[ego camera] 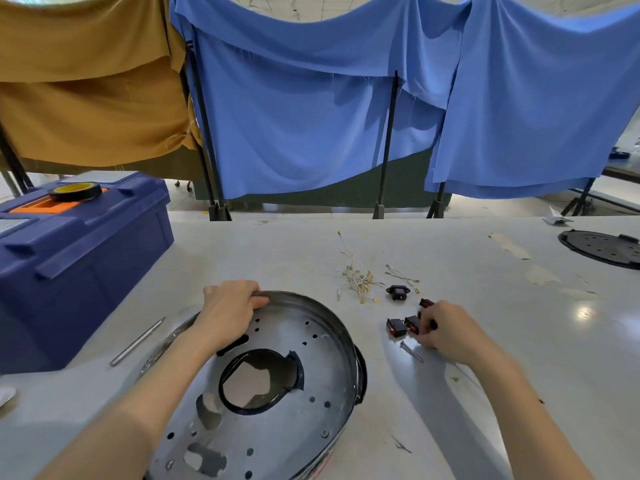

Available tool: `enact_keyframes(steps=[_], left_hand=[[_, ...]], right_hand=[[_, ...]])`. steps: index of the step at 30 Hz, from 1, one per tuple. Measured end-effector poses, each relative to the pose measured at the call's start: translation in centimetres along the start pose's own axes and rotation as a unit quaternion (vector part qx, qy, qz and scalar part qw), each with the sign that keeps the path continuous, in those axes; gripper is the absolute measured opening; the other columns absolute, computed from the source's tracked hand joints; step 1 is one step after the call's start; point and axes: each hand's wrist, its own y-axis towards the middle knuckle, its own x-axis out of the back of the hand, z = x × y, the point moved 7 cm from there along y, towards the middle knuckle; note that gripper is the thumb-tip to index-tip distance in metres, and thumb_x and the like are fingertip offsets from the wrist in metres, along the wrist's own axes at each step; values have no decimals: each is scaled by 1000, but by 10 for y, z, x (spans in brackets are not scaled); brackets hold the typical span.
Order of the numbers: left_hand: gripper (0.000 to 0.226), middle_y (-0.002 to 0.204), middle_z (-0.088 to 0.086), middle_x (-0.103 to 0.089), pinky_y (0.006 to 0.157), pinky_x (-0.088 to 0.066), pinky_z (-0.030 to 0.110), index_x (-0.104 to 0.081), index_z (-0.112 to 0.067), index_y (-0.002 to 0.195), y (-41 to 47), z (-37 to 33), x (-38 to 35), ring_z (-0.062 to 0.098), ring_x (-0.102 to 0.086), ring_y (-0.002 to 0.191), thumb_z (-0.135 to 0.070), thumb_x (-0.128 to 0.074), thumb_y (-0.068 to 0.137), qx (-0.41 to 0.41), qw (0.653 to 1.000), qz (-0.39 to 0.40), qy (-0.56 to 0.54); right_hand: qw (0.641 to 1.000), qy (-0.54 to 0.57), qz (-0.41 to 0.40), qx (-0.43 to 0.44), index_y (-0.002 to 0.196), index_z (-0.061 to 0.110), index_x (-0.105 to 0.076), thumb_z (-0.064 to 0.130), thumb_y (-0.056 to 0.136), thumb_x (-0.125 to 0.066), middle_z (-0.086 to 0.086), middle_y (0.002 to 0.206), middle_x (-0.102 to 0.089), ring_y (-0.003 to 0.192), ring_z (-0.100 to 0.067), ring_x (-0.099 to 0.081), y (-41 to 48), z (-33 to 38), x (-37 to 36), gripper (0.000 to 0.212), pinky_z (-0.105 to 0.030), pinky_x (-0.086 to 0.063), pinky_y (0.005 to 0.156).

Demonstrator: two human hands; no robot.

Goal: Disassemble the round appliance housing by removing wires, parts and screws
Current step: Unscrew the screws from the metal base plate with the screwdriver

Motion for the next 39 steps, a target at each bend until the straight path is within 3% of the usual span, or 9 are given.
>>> enact_keyframes(steps=[6,11,15,19,22,26,30,35,39], left_hand=[[30,77,0,-59,67,-24,35,-57,-15,80,1,1,-9,24,-53,80,-33,-45,100,17,999,22,36],[25,75,-4,-55,71,-30,36,-57,-13,84,-1,-2,-10,27,-57,87,-27,-45,101,20,998,41,42],[32,74,4,-52,88,-32,43,-47,-12,73,-3,-4,-4,30,-52,81,-30,-47,100,56,997,56,20],[25,87,8,-55,95,-35,49,-55,-10,83,-8,-4,3,32,-54,89,-28,-47,100,92,993,73,15],[16,106,8,-58,98,-35,55,-58,-16,98,-15,-4,10,31,-54,96,-26,-46,99,110,985,115,66],[16,114,8,-57,101,-34,57,-50,-16,89,-20,2,13,31,-54,106,-30,-49,97,106,967,188,138],[55,138,4,-51,105,-37,46,-39,-31,142,-20,-11,5,28,-46,126,-49,-53,93,22,984,166,52],[31,90,8,-63,73,-47,38,-61,-13,98,-16,-6,5,31,-59,87,-41,-47,97,3,999,45,29],[34,83,11,-58,67,-44,37,-54,-7,85,-14,1,7,30,-57,78,-35,-44,100,27,997,43,58]], right_hand=[[999,41,2,16,75,9,-63,22,86,-70,1,69,-51,69,-23,-48,4,6,-5,18,-27,-31,53],[991,99,-82,31,73,-8,-62,35,93,-60,-7,56,-41,55,-21,-31,-11,10,19,48,-30,-24,54],[973,203,-16,113,46,11,-57,50,92,-52,-9,50,-57,42,-14,-45,-35,63,15,61,-23,-36,51],[972,144,8,186,47,10,-38,80,73,-42,-2,45,-35,43,-15,-32,-51,105,4,74,-25,-27,49],[977,86,17,194,49,17,-45,58,71,-74,8,43,-39,43,-8,-34,-46,99,0,55,-20,-29,47],[972,112,4,205,60,5,-57,28,80,-71,1,53,-43,52,-13,-36,-35,100,-8,34,-24,-29,51],[966,138,-78,204,67,1,-64,42,86,-67,-3,68,-50,61,-15,-43,-25,111,-3,45,-24,-31,56],[959,152,-165,174,55,19,-63,65,76,-62,4,70,-57,59,-8,-55,-39,98,29,51,-25,-42,54],[981,100,21,162,53,12,-64,42,72,-78,8,39,-49,33,-6,-42,-44,87,18,38,-15,-32,38]])
